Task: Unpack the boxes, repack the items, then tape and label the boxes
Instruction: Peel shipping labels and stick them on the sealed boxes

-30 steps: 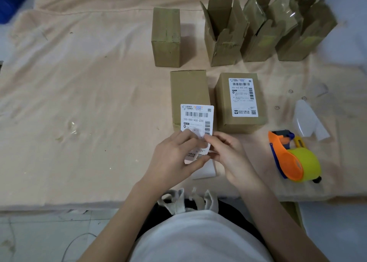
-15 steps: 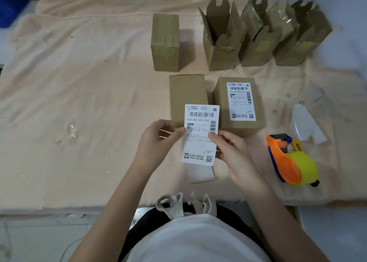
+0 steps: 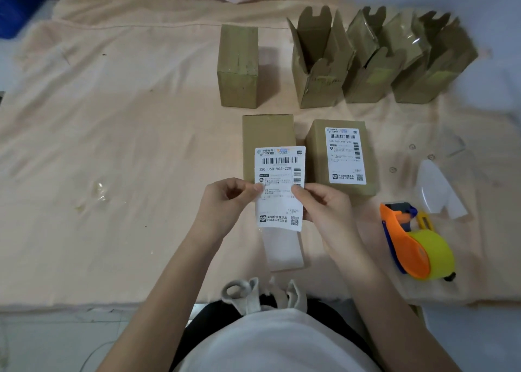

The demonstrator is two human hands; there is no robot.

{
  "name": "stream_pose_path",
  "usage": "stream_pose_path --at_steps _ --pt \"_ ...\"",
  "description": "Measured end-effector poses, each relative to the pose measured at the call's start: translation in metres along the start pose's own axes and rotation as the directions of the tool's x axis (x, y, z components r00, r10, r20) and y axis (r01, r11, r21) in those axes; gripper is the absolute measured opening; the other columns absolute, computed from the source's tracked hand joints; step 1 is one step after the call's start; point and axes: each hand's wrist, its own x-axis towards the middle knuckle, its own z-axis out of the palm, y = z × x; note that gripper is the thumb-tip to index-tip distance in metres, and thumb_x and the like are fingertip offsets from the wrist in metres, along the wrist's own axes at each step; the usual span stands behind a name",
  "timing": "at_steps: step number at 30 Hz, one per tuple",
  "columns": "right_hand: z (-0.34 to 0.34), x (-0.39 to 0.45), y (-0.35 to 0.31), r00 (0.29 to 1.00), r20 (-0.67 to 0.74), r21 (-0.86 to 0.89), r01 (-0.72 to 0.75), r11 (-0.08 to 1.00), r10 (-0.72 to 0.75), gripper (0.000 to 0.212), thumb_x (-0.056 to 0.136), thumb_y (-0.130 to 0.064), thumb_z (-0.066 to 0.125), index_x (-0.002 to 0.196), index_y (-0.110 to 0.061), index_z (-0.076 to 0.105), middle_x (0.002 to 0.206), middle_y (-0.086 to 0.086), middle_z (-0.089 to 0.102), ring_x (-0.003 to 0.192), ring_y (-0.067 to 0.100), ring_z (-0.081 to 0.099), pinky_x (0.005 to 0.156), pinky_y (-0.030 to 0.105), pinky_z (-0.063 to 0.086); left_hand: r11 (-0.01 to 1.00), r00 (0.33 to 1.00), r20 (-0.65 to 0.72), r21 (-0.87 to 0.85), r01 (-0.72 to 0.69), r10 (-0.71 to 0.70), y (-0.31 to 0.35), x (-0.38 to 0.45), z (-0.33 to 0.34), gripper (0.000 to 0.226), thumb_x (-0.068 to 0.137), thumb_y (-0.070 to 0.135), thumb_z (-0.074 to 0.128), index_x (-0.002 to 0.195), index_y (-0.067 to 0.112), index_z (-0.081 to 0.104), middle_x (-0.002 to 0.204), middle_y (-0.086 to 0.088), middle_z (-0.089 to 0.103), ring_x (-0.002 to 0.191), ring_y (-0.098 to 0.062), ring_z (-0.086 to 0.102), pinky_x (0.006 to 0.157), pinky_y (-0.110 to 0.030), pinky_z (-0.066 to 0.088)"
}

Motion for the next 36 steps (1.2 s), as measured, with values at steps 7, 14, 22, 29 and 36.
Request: stream_pose_path --at_steps 7,14,22,29,36 --pt "0.005 0.025 -0.007 0.991 -0.108 -0.076 0.071 0.995 -0.079 0.011 0.085 -0.013 0.071 0.080 -0.022 0.072 0.081 -0.003 0.075 0.081 0.016 0.071 0.080 0.041 0.058 1.000 1.000 0.008 0.004 0.000 0.000 0.010 0.026 0.005 0.015 0.086 0.009 0.068 0.074 0.000 0.065 0.057 0.008 0.067 0.054 0.002 0.060 0.055 -0.007 0.043" --pt "0.006 0.062 -0.016 0.978 -0.162 -0.160 0.104 0.982 -0.129 0.004 0.084 -0.011 0.072 0.086 -0.014 0.070 0.083 -0.005 0.071 0.076 0.001 0.067 0.068 0.011 0.049 0.996 0.997 -0.051 0.063 0.059 -0.056 0.012 0.060 0.008 0.019 0.084 0.019 0.071 0.068 0.011 0.064 0.073 -0.003 0.066 0.067 -0.009 0.054 0.057 -0.009 0.039" --pt "0.008 0.100 -0.015 0.995 -0.072 -0.295 0.047 0.954 -0.072 0.005 0.084 -0.014 0.071 0.088 -0.012 0.073 0.080 -0.009 0.069 0.073 -0.006 0.063 0.067 0.007 0.047 0.982 0.987 -0.133 0.152 0.111 -0.091 0.007 0.100 0.003 0.020 0.081 0.026 0.075 0.070 0.014 0.063 0.101 -0.003 0.066 0.096 -0.011 0.061 0.079 -0.020 0.041" --pt "0.012 0.121 -0.005 0.996 -0.072 -0.367 0.026 0.930 -0.056 0.010 0.082 -0.013 0.073 0.091 -0.008 0.074 0.083 -0.004 0.070 0.087 0.012 0.067 0.083 0.026 0.053 0.952 0.982 -0.178 0.283 0.115 -0.066 0.002 0.118 0.006 0.020 0.081 0.025 0.074 0.069 0.016 0.062 0.098 0.003 0.057 0.095 -0.009 0.055 0.077 -0.017 0.034" --pt "0.010 0.129 0.001 0.994 -0.096 -0.389 0.016 0.921 -0.057 0.023 0.078 -0.019 0.078 0.094 -0.016 0.061 0.079 0.000 0.069 0.073 0.009 0.064 0.068 0.021 0.049 0.953 0.983 -0.176 0.281 0.109 -0.061 -0.005 0.124 0.007 0.022 0.081 0.025 0.075 0.065 0.017 0.062 0.087 0.013 0.056 0.094 -0.010 0.058 0.073 -0.019 0.039"
